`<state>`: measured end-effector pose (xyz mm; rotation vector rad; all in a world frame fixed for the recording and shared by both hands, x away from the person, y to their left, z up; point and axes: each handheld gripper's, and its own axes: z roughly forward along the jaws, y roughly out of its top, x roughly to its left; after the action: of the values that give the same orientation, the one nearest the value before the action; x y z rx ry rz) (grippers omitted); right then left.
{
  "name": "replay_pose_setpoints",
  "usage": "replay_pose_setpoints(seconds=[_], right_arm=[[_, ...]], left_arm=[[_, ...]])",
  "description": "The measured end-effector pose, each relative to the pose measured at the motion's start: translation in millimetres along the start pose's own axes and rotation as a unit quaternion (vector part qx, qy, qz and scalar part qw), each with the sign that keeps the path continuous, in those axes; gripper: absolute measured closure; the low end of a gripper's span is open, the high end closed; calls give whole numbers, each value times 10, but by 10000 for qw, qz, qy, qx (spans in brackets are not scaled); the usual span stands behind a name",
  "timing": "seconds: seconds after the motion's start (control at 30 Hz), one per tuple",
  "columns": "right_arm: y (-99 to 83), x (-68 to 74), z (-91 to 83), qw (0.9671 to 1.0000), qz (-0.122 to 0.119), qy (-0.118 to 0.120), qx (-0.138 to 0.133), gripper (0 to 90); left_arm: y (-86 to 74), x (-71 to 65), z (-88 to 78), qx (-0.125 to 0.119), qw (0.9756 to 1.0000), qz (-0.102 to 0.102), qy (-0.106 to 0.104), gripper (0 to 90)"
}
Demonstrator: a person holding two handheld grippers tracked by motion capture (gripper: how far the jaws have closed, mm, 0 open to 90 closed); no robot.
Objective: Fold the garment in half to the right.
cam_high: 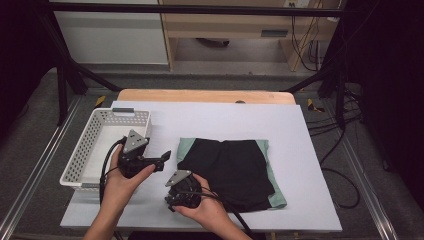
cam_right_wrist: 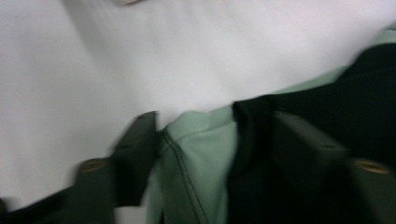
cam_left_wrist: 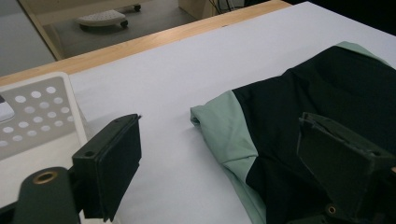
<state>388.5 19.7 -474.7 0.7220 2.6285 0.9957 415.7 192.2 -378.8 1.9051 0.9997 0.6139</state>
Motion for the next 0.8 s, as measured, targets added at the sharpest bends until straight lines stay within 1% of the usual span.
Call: replay_pose_setpoints(seconds=[0.07, 0.1, 0.13, 0.2, 0.23, 0.27, 0.3, 0.37, 0.4, 0.47, 0.5, 0.53, 0.57, 0.6, 0.67, 0.73, 0.8], right_arm=[[-7, -59, -14, 9999, 68, -68, -45, 621], [-12, -100, -20, 10000, 38, -65, -46, 688], [-18, -128, -23, 9999, 67, -67, -66, 749], [-26, -172, -27, 10000, 29, -30, -90, 813], [-28, -178, -26, 9999, 26, 44, -113, 821], [-26, -177, -28, 9998, -40, 138, -106, 826], [-17, -167, -36, 9995, -102, 296, -88, 828], [-24, -138, -51, 9989, -221, 416, -80, 828], [-33, -135, -59, 9986, -238, 464, -81, 827], [-60, -149, -81, 9982, -157, 573, -97, 827], [-76, -150, -84, 9982, -108, 577, -130, 826], [-96, -150, -85, 9981, -54, 580, -187, 824], [-96, -150, -85, 9981, -54, 580, -187, 824], [-116, -138, -76, 9981, -75, 544, -278, 822], [-125, -114, -71, 9983, -144, 458, -323, 817], [-132, -100, -70, 9983, -264, 392, -349, 817], [-143, -97, -72, 9981, -304, 369, -378, 817]], left_arm=[[1, -1, -10, -29, 10000, -17, -1, 137], [3, -4, -12, -32, 10000, -17, -1, 138], [5, -8, -12, -33, 10000, -21, 2, 138], [9, -19, -10, -32, 10000, -24, 5, 138], [10, -27, -8, -36, 10000, -18, 14, 138], [14, -38, -6, -25, 10000, 0, 20, 139], [17, -46, -5, -25, 10000, 4, 22, 139], [27, -68, -3, -26, 10000, 45, 15, 140], [31, -80, 0, -34, 10000, 54, 12, 139], [33, -95, 13, -40, 10000, 68, 11, 139], [33, -95, 13, -40, 10000, 68, 11, 139], [21, -110, 43, -52, 10000, 66, 54, 140], [21, -110, 43, -52, 10000, 66, 54, 140], [-5, -128, 92, -50, 9999, 51, 117, 139], [-21, -145, 142, -34, 9999, -25, 163, 141], [-18, -156, 174, -21, 9998, -37, 168, 143], [-5, -161, 201, -5, 9999, -8, 168, 145]])
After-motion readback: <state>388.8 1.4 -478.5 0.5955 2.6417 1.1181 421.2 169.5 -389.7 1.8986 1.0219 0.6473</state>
